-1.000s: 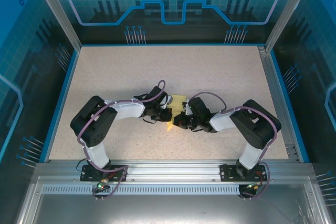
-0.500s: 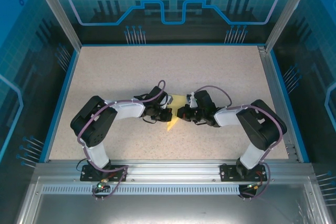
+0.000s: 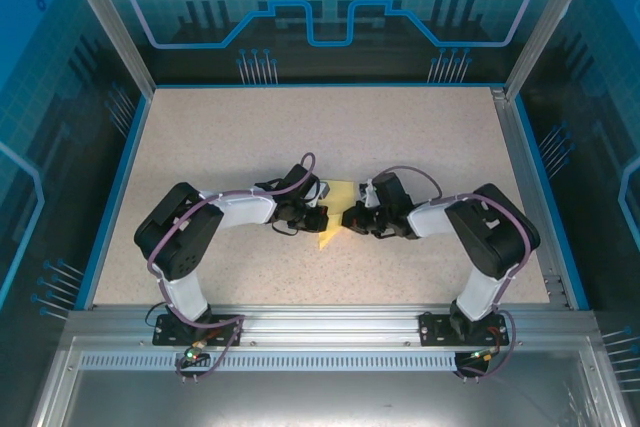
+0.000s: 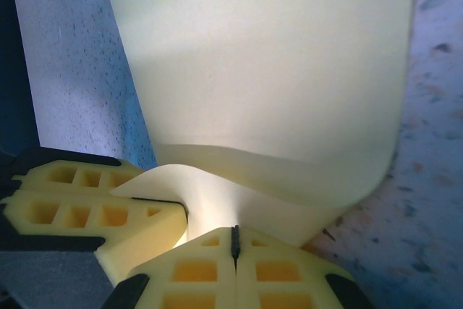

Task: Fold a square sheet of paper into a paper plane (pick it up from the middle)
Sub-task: Third fold the triangle at the center of the table.

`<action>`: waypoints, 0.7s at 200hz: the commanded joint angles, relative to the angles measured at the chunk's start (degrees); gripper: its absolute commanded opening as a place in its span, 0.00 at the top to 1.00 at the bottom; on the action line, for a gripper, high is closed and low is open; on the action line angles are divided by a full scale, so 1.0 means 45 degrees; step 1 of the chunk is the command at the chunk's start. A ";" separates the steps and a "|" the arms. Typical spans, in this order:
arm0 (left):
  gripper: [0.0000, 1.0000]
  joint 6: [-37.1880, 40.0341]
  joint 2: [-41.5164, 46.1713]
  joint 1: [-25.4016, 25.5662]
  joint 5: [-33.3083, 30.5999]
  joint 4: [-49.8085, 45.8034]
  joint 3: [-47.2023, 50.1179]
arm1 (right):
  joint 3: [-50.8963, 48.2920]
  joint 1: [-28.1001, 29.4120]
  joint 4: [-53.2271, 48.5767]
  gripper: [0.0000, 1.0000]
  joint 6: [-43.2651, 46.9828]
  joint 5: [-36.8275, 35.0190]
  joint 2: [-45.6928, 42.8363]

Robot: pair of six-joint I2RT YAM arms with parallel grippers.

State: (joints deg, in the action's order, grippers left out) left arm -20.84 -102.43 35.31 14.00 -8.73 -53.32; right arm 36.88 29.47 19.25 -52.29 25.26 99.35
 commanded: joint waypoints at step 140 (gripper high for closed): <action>1.00 0.0173 -0.0421 0.0093 -0.0114 -0.0794 0.0188 | 0.1153 -0.1338 -0.1444 1.00 0.1478 0.0524 0.1149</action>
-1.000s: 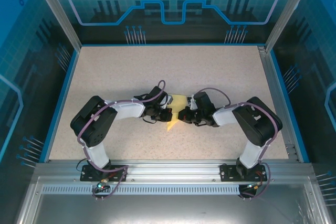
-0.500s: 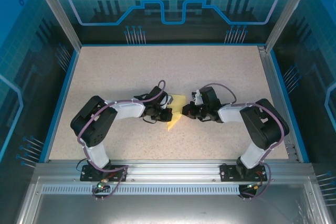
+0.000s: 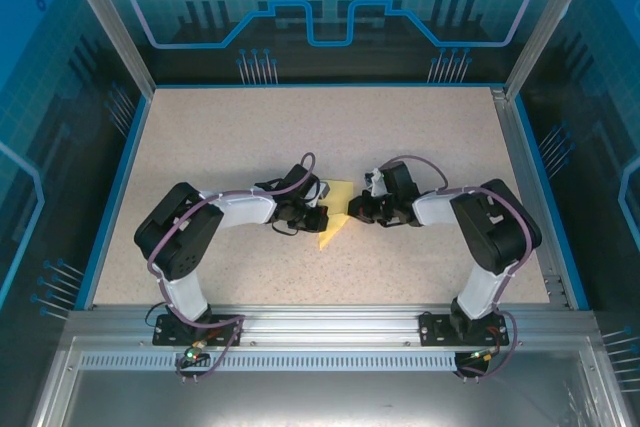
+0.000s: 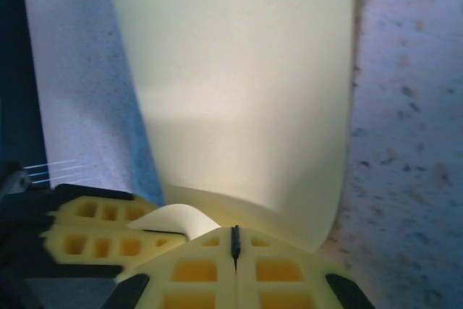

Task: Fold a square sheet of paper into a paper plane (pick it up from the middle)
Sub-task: Third fold the triangle at the center of the table.

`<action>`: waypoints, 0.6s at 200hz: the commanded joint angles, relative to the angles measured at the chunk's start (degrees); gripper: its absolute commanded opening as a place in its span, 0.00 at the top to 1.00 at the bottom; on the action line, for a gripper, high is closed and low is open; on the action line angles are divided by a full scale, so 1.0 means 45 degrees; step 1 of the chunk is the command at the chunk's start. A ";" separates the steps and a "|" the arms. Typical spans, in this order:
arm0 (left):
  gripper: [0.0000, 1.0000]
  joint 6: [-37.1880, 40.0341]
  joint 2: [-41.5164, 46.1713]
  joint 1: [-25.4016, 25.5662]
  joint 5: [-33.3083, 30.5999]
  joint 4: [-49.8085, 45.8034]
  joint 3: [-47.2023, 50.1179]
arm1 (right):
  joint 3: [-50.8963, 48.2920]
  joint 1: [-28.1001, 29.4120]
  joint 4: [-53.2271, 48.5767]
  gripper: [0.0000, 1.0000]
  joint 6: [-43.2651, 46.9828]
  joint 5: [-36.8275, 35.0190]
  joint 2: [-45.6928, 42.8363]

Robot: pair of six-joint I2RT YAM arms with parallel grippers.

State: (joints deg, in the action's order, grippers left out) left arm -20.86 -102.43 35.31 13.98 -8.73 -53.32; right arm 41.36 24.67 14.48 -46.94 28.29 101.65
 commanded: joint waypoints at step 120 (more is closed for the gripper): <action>1.00 0.0118 -0.0370 0.0073 -0.0209 -0.0804 0.0203 | 0.0690 -0.0603 -0.1062 0.97 0.0903 0.1125 -0.0444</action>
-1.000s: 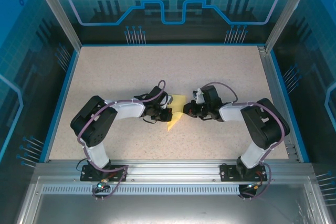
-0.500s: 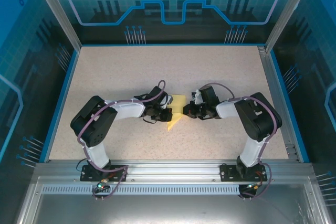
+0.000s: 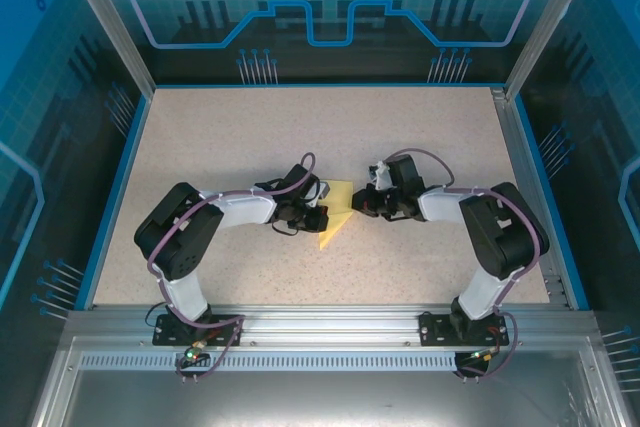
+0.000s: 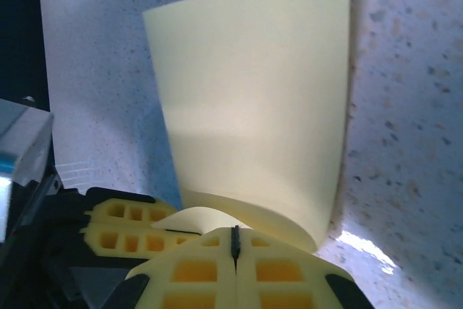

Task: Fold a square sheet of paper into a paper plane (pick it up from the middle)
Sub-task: Third fold the triangle at the center of the table.

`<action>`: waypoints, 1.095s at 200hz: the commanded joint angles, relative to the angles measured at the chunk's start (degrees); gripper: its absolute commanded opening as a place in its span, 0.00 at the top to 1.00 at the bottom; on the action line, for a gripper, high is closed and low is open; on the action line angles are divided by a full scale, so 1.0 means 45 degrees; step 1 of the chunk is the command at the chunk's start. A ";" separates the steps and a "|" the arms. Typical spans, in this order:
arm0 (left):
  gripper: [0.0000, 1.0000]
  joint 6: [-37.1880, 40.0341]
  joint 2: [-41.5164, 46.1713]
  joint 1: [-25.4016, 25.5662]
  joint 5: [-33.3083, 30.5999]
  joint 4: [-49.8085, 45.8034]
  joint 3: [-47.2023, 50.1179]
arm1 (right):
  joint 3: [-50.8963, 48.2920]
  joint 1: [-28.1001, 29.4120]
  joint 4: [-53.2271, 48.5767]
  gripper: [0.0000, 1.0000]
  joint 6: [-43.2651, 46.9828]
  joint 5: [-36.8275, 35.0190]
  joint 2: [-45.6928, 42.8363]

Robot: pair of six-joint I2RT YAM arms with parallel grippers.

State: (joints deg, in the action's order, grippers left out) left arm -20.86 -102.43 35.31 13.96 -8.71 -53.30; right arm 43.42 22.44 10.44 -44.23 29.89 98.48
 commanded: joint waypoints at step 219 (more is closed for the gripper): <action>1.00 0.0318 -0.0289 0.0074 -0.0240 -0.1124 0.0020 | 0.1193 0.1252 -0.0789 0.96 0.0629 0.0849 0.0693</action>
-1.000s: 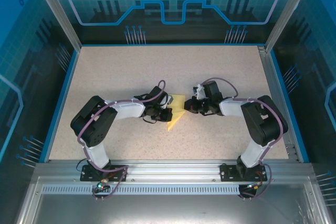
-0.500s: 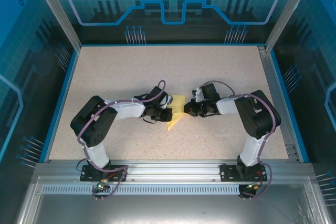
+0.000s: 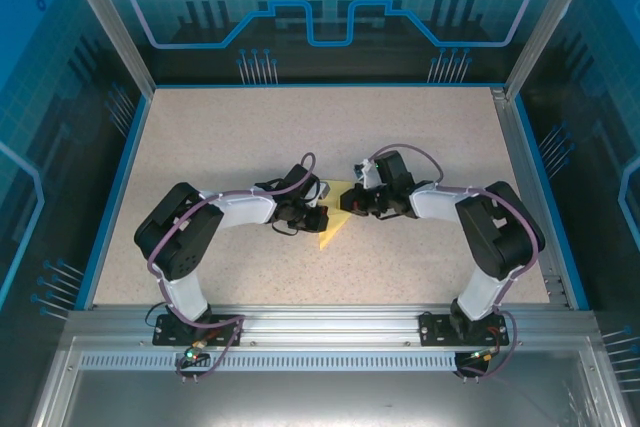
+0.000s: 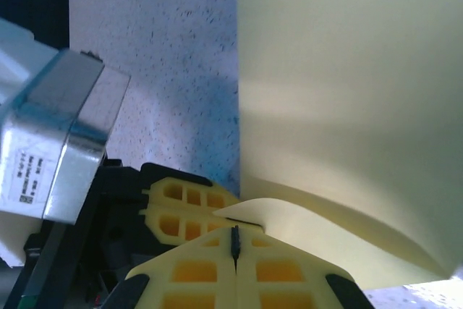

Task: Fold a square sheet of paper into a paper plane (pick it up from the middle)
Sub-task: Third fold the triangle at the center of the table.

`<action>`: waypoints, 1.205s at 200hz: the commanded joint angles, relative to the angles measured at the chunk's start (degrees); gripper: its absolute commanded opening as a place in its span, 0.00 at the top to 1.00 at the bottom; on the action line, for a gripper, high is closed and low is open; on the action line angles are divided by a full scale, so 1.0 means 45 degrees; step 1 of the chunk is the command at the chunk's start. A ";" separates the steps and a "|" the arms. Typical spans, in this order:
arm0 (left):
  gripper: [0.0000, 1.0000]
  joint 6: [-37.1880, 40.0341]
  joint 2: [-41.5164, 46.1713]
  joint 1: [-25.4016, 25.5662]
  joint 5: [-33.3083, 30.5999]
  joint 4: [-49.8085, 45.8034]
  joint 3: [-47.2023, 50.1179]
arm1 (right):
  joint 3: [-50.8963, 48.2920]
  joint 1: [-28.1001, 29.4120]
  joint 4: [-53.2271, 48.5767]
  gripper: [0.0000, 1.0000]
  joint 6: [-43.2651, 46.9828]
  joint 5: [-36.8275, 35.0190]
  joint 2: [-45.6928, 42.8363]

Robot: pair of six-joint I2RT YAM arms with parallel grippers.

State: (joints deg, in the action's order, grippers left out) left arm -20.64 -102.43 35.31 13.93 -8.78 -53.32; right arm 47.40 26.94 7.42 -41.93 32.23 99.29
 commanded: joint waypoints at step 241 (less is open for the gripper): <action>0.77 -0.4619 0.3255 0.0108 0.2157 0.0552 0.1245 | 0.0303 0.0314 -0.0917 1.00 -0.0623 -0.0990 0.1962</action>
State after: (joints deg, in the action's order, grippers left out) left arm -34.65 -86.61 35.75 14.09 -13.19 -49.65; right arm 48.86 27.97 6.39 -44.27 31.57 107.22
